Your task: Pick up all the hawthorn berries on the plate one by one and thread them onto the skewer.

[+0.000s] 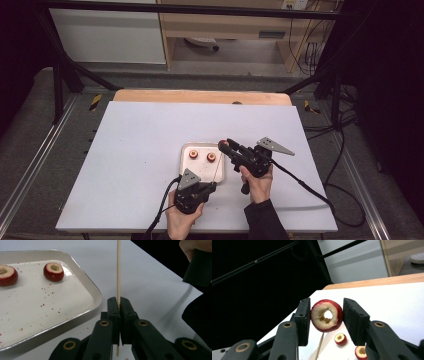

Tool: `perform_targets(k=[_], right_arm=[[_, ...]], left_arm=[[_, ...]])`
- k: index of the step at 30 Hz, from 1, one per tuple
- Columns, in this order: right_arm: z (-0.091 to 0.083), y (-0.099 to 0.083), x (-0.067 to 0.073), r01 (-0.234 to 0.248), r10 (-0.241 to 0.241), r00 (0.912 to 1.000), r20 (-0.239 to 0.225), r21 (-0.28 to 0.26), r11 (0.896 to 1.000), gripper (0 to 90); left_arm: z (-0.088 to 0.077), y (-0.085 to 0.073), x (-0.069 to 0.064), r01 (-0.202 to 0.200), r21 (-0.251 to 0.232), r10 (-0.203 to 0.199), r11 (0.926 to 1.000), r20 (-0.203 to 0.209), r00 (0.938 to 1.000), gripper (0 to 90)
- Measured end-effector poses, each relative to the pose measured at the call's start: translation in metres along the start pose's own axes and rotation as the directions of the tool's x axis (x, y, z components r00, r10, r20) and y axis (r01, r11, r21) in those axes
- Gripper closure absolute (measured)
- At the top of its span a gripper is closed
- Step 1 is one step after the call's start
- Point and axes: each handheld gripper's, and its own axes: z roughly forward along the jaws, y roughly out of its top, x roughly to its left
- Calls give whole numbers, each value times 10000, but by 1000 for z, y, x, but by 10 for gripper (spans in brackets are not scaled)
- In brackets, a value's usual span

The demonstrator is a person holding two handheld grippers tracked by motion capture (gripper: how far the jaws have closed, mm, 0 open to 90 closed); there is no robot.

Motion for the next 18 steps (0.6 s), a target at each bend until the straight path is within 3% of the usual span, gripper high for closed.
perform_targets(k=[10, 15, 18], right_arm=[[2, -9, 2, 209, -205, 9997, -99, 490, 9986, 597], [2, -11, 3, 187, -183, 9998, -76, 634, 9978, 597], [1, -10, 3, 212, -209, 9998, -46, 711, 9972, 598]], left_arm=[[1, 2, 1, 379, -184, -378, 9991, 53, 9993, 882], [2, 2, 1, 348, -137, -349, 9993, -85, 9994, 883], [3, 2, 1, 135, -175, -138, 9998, -170, 9998, 883]])
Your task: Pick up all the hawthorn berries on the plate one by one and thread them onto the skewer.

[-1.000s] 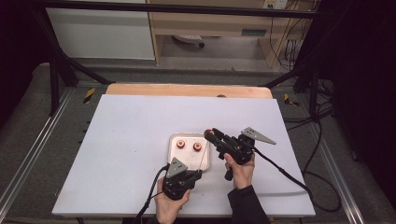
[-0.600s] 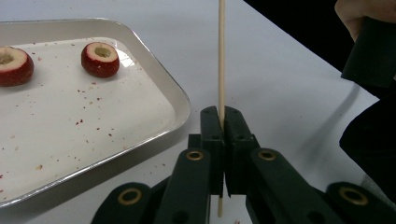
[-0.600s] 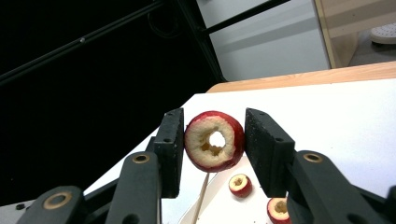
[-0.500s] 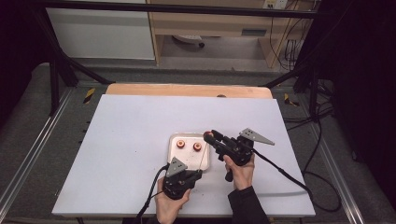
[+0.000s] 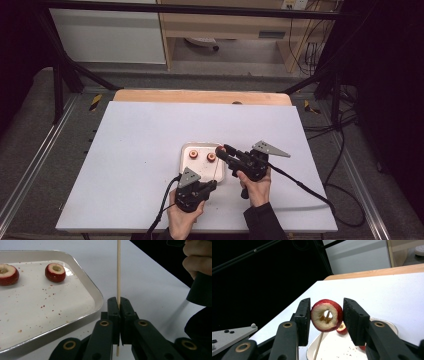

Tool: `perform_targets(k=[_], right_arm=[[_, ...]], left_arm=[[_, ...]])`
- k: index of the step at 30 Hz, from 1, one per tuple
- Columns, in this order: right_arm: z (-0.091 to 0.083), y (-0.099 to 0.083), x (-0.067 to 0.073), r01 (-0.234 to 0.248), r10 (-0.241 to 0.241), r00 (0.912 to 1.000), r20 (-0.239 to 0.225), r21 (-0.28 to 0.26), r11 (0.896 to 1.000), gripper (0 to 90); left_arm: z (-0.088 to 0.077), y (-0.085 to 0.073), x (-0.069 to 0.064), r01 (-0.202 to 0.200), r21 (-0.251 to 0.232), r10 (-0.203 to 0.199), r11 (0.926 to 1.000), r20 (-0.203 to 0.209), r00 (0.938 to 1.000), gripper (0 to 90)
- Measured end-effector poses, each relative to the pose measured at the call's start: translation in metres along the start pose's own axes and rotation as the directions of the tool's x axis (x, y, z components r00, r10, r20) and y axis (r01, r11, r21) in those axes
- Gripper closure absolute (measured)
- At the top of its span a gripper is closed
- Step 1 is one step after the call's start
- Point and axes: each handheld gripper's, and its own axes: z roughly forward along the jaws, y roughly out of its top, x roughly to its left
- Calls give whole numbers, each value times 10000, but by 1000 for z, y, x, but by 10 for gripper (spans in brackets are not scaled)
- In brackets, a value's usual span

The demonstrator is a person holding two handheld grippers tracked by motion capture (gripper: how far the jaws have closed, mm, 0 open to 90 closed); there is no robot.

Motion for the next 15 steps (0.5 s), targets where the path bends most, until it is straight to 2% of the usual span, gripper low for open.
perform_targets(k=[4, 8, 9, 10, 11, 15], right_arm=[[-1, 2, 0, -267, 267, 9996, 42, 209, 9994, 598], [-2, 6, -1, -533, 539, 9985, -113, 414, 9977, 598], [-3, 7, -2, -636, 654, 9976, -248, 686, 9956, 598], [-3, 7, -2, -636, 654, 9976, -248, 686, 9956, 598], [-1, 6, -3, -792, 839, 9956, -415, 1051, 9913, 598], [0, 4, -3, -772, 833, 9951, -538, 1072, 9912, 598]], left_arm=[[1, -1, 0, -175, -18, 175, 9998, -107, 9998, 884], [0, 0, 0, -368, -56, 367, 9993, -206, 9991, 884], [0, 0, 0, -429, -138, 427, 9990, -154, 9990, 884], [-1, 1, 0, -516, -142, 514, 9986, -110, 9986, 884], [-2, 3, 0, -713, -74, 712, 9974, -204, 9973, 884], [-3, 5, 1, -619, -73, 618, 9981, -211, 9979, 884]])
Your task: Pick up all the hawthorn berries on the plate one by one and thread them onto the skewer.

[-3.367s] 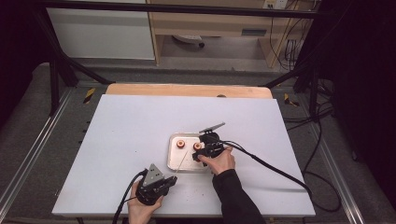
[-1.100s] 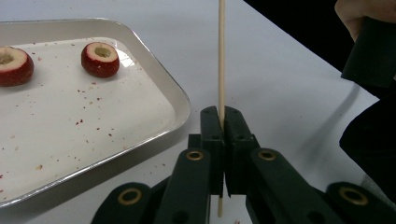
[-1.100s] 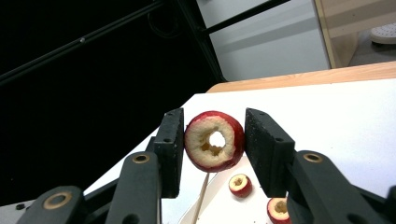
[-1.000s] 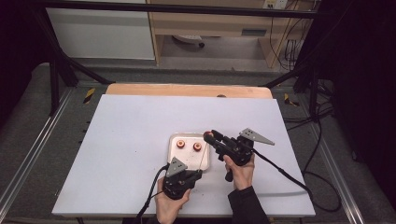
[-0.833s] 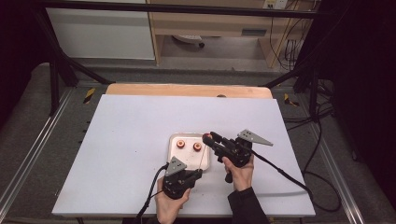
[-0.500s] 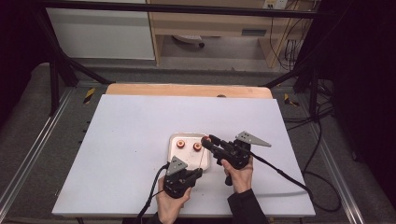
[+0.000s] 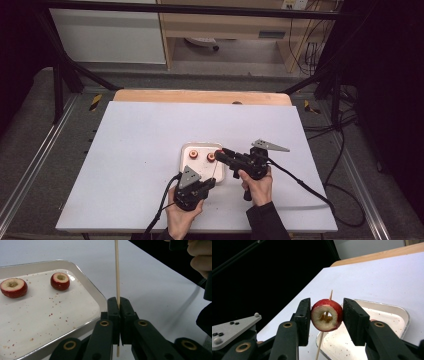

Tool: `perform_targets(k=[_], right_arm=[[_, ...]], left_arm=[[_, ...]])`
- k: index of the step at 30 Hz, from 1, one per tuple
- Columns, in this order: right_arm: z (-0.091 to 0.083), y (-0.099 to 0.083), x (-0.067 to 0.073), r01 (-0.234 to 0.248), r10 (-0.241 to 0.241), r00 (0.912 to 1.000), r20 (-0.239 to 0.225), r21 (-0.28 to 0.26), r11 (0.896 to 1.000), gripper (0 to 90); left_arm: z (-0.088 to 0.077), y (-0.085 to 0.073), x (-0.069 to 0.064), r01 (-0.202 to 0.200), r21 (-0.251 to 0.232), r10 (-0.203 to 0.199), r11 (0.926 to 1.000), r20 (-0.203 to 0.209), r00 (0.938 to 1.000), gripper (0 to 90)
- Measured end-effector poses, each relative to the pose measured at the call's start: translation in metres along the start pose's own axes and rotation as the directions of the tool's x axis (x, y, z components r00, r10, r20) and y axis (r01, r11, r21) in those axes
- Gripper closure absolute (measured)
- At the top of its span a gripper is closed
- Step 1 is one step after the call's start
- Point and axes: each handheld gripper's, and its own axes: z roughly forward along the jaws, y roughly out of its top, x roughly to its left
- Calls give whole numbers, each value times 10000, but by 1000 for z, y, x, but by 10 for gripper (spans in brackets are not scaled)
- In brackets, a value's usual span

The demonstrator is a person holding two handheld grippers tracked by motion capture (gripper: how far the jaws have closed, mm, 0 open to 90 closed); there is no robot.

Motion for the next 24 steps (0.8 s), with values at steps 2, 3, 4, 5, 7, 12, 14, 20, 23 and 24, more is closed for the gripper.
perform_targets(k=[2, 3, 4, 5, 7, 12, 14, 20, 23, 24], right_arm=[[1, -2, 0, 29, -29, 10000, 17, 85, 10000, 598], [1, -2, 0, 29, -29, 10000, 17, 85, 10000, 598], [2, -4, 1, 36, -36, 10000, 13, 144, 9999, 598], [3, -6, 1, 26, -26, 10000, 15, 207, 9998, 598], [6, -11, 2, 81, -81, 10000, -11, 392, 9992, 598], [7, -15, 2, 153, -157, 9999, 65, 507, 9986, 598], [9, -18, 2, 131, -130, 9999, -13, 813, 9966, 598], [14, -25, 3, 116, -105, 9999, -117, 1043, 9945, 599], [16, -27, 3, 190, -191, 9998, -2, 1144, 9933, 598], [17, -27, 3, 210, -211, 9998, -12, 1170, 9929, 598]], left_arm=[[1, 1, 1, 51, -14, -51, 10000, -20, 10000, 885], [1, 1, 1, 136, -26, -136, 9999, -11, 9999, 885], [2, 2, 2, 162, -52, -162, 9999, -5, 9999, 884], [2, 3, 2, 200, -94, -200, 9998, -8, 9998, 884], [2, 5, 4, 245, -34, -245, 9997, -56, 9997, 885], [4, 6, 6, 282, -19, -282, 9996, -35, 9996, 884], [4, 8, 7, 357, -61, -358, 9993, -81, 9993, 884], [3, 13, 12, 313, 45, -312, 9995, -102, 9995, 885], [5, 12, 13, 241, 138, -239, 9996, -113, 9996, 884], [5, 12, 13, 241, 138, -239, 9996, -113, 9996, 884]])
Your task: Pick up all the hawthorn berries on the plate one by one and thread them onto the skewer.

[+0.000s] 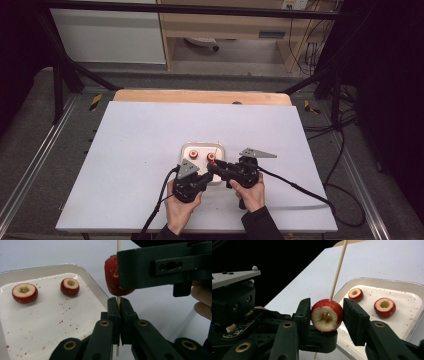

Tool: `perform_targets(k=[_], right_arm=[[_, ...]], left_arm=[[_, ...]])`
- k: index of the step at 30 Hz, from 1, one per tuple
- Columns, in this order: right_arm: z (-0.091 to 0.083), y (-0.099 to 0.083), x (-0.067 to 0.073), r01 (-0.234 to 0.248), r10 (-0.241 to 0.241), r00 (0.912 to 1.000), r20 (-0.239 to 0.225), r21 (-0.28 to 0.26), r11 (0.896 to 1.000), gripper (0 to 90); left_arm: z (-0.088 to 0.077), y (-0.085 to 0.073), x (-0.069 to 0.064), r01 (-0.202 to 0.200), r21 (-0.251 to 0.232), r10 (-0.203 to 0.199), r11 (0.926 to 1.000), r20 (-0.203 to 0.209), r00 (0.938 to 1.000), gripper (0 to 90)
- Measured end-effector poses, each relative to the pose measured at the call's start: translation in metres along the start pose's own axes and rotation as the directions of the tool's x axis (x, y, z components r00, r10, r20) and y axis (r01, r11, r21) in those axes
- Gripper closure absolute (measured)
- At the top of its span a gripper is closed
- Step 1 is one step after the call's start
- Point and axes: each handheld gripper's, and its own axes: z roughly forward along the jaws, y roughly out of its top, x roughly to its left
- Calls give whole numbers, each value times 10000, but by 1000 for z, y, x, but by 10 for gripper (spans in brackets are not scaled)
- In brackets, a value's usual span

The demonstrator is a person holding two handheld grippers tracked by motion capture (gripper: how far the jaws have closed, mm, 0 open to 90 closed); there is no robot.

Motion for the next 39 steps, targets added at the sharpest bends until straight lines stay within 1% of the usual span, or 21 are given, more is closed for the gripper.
perform_targets(k=[3, 4, 5, 6, 7, 8, 9, 10, 11, 13, 16, 20, 21, 23, 26, 28, 30, 34, 35, 37, 39], right_arm=[[0, 1, 1, 65, -66, 10000, 55, 92, 9999, 595], [0, 1, 2, 228, -228, 9997, 71, 93, 9997, 589], [0, 2, 3, 427, -427, 9989, 186, 20, 9991, 560], [-3, 5, 3, 660, -654, 9974, 305, -172, 9977, 478], [-3, 5, 3, 660, -654, 9974, 305, -172, 9977, 478], [-5, 8, 2, 788, -782, 9961, 403, -159, 9968, 438], [-9, 11, 0, 1210, -1200, 9898, 763, -92, 9926, 345], [-9, 11, 0, 1210, -1200, 9898, 763, -92, 9926, 345], [-10, 13, -2, 1424, -1417, 9857, 914, -21, 9898, 309], [-12, 16, -4, 1691, -1707, 9795, 1073, 240, 9853, 239], [-13, 18, -8, 1917, -2003, 9722, 1214, 790, 9783, 174], [-13, 22, -13, 2054, -2307, 9630, 1395, 1745, 9630, 129], [-12, 23, -15, 2125, -2419, 9595, 1445, 1926, 9580, 118], [-11, 25, -19, 2038, -2435, 9574, 1554, 2339, 9507, 109], [-6, 29, -23, 2097, -2690, 9470, 1756, 2963, 9318, 95], [-1, 32, -25, 2153, -2866, 9410, 1800, 3350, 9173, 92], [4, 36, -26, 2232, -3085, 9333, 1839, 3759, 8994, 87], [17, 42, -28, 2420, -3518, 9173, 1864, 4406, 8644, 86], [20, 43, -28, 2412, -3567, 9148, 1897, 4517, 8589, 87], [26, 46, -29, 2534, -3768, 9082, 1820, 4774, 8414, 89], [32, 49, -29, 2650, -3989, 8990, 1807, 5007, 8240, 95]], left_arm=[[-1, -1, 3, -56, -113, 58, 9999, 115, 9999, 884], [-2, -2, 4, -51, -105, 52, 9999, 85, 10000, 884], [-3, -3, 5, -69, -26, 69, 10000, -8, 10000, 884], [-5, -4, 8, -79, -14, 79, 10000, 3, 10000, 884], [-7, -5, 10, -131, 12, 131, 9999, -37, 9999, 884], [-9, -6, 12, -201, 25, 201, 9998, -121, 9997, 884], [-14, -9, 17, -335, 156, 338, 9993, -219, 9992, 884], [-14, -9, 17, -335, 156, 338, 9993, -219, 9992, 884], [-17, -11, 19, -413, 205, 418, 9989, -266, 9988, 884], [-22, -14, 22, -590, 290, 600, 9978, -366, 9975, 884], [-29, -18, 25, -869, 447, 894, 9952, -572, 9943, 883], [-38, -25, 31, -834, 524, 868, 9951, -659, 9940, 882], [-40, -27, 33, -900, 578, 941, 9943, -737, 9928, 882], [-44, -30, 35, -919, 640, 969, 9937, -815, 9919, 882], [-48, -35, 40, -830, 660, 881, 9944, -792, 9930, 882], [-51, -38, 42, -852, 622, 903, 9944, -848, 9923, 881], [-55, -39, 44, -881, 642, 940, 9940, -940, 9911, 881], [-57, -42, 47, -853, 666, 912, 9941, -917, 9916, 881], [-57, -43, 48, -854, 693, 913, 9939, -869, 9920, 882], [-57, -44, 49, -856, 720, 918, 9937, -869, 9920, 882], [-57, -45, 49, -843, 712, 904, 9939, -872, 9921, 882]])
